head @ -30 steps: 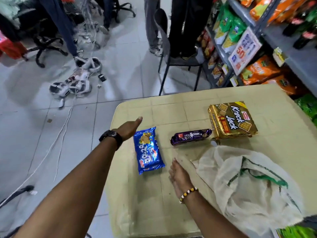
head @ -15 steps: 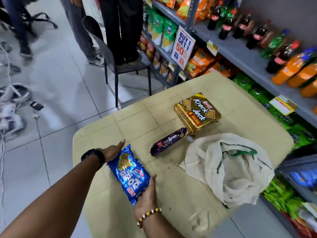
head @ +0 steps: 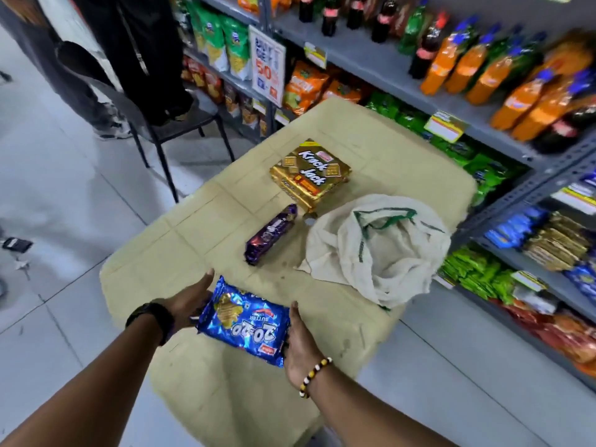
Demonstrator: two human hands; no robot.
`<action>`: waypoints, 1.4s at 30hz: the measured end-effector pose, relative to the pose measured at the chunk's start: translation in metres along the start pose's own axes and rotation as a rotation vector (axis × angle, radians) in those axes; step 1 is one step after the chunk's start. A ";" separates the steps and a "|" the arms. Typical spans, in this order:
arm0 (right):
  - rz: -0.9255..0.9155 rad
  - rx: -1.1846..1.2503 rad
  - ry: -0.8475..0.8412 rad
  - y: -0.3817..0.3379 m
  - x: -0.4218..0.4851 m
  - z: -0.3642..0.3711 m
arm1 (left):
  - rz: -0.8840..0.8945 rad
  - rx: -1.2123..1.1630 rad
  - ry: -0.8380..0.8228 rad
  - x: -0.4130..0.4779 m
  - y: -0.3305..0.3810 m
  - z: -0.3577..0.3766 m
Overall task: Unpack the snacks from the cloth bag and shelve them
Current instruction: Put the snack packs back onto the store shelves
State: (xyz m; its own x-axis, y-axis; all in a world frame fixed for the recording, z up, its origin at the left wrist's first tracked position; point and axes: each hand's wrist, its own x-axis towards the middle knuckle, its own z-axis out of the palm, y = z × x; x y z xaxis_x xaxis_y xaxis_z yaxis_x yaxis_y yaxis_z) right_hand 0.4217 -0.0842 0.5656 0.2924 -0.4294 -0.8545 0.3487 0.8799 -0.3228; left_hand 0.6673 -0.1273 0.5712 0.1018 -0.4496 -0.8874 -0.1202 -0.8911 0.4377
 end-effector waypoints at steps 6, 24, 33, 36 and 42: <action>-0.079 -0.035 0.157 -0.051 -0.060 -0.097 | 0.072 0.142 -0.089 -0.043 0.047 0.142; -0.341 0.170 0.578 -0.259 -0.205 -0.559 | 0.305 0.477 -0.268 -0.059 0.197 0.692; -0.376 0.377 0.699 -0.325 -0.247 -0.763 | 0.306 0.581 -0.308 -0.051 0.231 0.938; -0.381 0.438 0.793 -0.341 -0.245 -0.822 | 0.271 0.596 -0.355 -0.041 0.240 0.998; -0.377 0.478 0.937 -0.373 -0.215 -0.949 | 0.277 0.602 -0.437 0.018 0.240 1.111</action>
State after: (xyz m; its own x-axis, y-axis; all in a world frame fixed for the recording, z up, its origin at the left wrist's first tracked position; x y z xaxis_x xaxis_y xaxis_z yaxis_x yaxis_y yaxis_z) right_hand -0.6165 -0.1263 0.4837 -0.6207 -0.1515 -0.7693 0.6393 0.4703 -0.6084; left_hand -0.4567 -0.2807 0.4992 -0.3916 -0.4734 -0.7890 -0.6107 -0.5077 0.6077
